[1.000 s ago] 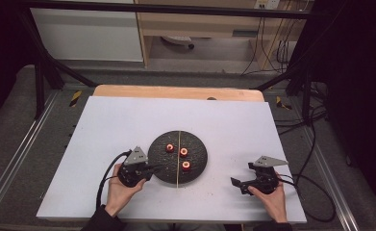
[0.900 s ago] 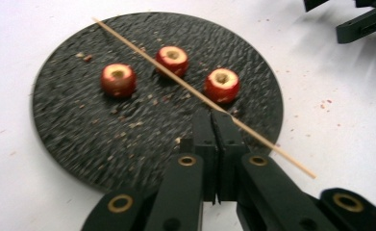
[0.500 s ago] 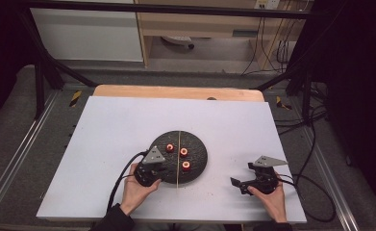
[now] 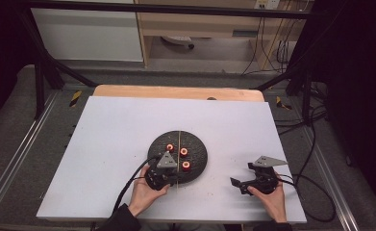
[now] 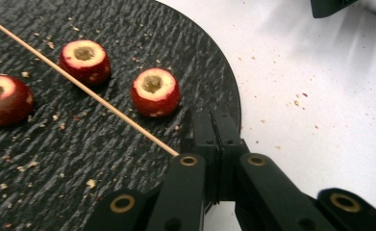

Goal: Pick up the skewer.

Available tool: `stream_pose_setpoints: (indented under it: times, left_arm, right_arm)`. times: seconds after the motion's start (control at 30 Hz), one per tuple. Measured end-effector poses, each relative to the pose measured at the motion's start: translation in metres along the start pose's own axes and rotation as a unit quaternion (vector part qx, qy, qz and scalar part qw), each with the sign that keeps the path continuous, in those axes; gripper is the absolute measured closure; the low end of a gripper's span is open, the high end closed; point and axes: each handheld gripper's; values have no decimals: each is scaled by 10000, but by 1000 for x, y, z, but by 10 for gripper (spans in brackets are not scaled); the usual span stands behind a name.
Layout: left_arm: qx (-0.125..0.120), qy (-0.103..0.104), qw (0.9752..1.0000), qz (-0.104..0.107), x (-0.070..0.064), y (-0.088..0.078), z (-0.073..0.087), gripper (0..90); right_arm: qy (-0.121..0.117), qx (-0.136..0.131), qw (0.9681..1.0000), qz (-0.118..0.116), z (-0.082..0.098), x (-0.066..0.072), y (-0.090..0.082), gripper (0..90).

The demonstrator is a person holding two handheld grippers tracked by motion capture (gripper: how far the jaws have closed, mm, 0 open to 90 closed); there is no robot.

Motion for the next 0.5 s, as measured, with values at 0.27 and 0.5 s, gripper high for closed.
stream_pose_setpoints:
  times: [0.27,0.5]
  left_arm:
    - [77,-36,10000,-48,3,-5,4,896]
    - [116,-39,9998,-161,9,-16,8,897]
  right_arm:
    - [2,10,10000,1,0,0,0,6]
    - [-13,12,10000,3,0,0,0,6]
Point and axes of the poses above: each handheld gripper's, and its own axes: y roughly forward along the jaws, z roughly out of its underside, x roughly to its left, and after that the axes turned 13 degrees about -x, right-handed
